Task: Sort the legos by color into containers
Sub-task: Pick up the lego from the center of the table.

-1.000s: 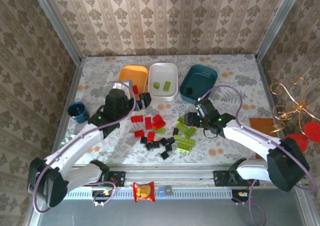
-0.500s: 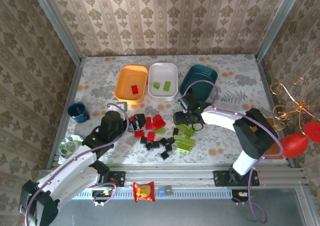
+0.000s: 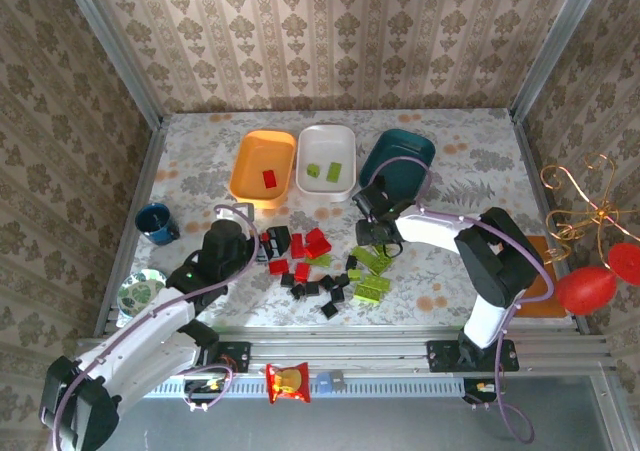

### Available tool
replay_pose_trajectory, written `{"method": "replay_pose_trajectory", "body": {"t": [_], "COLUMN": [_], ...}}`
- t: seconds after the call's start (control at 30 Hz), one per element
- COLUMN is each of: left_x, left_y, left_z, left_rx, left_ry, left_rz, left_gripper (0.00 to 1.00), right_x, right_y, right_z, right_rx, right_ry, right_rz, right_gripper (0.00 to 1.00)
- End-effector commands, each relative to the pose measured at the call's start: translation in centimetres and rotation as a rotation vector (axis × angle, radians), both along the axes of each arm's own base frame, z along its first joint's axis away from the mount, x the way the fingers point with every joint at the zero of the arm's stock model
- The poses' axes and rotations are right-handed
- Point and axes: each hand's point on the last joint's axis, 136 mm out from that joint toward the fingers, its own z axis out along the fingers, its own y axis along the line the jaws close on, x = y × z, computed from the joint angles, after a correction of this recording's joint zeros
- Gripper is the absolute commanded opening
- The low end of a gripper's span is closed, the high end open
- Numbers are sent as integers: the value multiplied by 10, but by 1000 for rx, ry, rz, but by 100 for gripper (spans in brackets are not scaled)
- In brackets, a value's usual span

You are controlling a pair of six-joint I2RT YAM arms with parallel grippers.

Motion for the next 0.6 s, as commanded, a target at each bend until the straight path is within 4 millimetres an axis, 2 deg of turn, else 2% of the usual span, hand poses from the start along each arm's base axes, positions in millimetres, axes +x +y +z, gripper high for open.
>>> {"method": "replay_pose_trajectory", "body": {"t": [0.0, 0.13, 0.37, 0.47, 0.57], "left_x": [1, 3, 4, 4, 4], "left_y": [1, 1, 2, 2, 1], "left_z": [-1, -4, -5, -4, -3], "left_rx": [-28, -37, -40, -41, -42], "left_ry": [-2, 4, 10, 9, 3], "left_rz": [5, 11, 11, 8, 1], "left_gripper": [100, 100, 100, 100, 100], "right_x": [-5, -8, -16, -14, -8], "right_y": [-10, -5, -11, -8, -2], "right_z": [6, 7, -5, 1, 22], "right_rx": [-11, 5, -9, 5, 39], "right_ry": [-15, -8, 11, -9, -68], "right_rz": [-13, 12, 3, 18, 49], "right_gripper": [70, 70, 47, 41, 34]}}
